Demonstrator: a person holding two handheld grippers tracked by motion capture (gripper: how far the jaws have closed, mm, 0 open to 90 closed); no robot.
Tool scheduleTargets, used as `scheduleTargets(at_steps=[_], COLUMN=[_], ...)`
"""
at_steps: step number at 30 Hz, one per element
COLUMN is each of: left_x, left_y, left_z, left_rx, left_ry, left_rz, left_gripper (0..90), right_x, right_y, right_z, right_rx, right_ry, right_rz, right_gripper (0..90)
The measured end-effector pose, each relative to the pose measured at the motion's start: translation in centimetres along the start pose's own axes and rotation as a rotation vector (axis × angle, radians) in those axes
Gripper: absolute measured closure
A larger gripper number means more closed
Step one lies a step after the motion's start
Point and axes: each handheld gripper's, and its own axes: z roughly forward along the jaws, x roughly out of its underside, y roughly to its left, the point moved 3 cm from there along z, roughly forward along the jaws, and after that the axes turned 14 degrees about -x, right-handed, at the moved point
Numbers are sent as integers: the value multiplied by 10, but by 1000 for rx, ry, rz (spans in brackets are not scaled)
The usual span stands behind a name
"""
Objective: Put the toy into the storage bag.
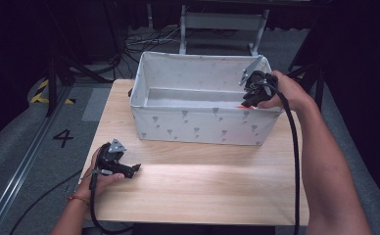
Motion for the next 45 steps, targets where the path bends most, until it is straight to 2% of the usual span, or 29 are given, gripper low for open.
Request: scheduleTargets(at_steps=[2,6,7,9,15,18,19,21,24,28,31,33,45], left_x=[0,0,0,0,0,0,0,0,0,0,0,0,0], left_y=[0,0,0,0,0,0,0,0,0,0,0,0,0], left_z=[0,0,0,0,0,0,0,0,0,0,0,0,0], left_rx=[0,0,0,0,-1,0,0,-1,-1,-3,-2,-3,-1], left_ry=[-1,-1,-1,-1,-1,-1,-1,-1,-1,-1,1,1,1], left_rz=[0,0,0,0,0,0,0,0,0,2,4,4,1], left_gripper=[2,2,2,2,2,2,2,2,2,3,3,3,3], right_x=[3,8,8,13,24,30,30,33,36,40,43,45,63], right_y=[0,5,5,9,17,23,23,28,36,43,50,54,77], right_z=[-4,-10,-10,-12,-19,-21,-21,-22,-25,-27,-28,-29,-31], right_rx=[23,41,41,57,111,117,117,129,149,165,196,199,277], right_ry=[-24,-121,-121,-176,-274,-337,-337,-370,-426,-464,-478,-487,-477], right_rz=[17,48,48,64,123,179,179,177,192,194,198,197,161], right_gripper=[682,635,635,594,443,354,354,307,290,268,262,258,233])
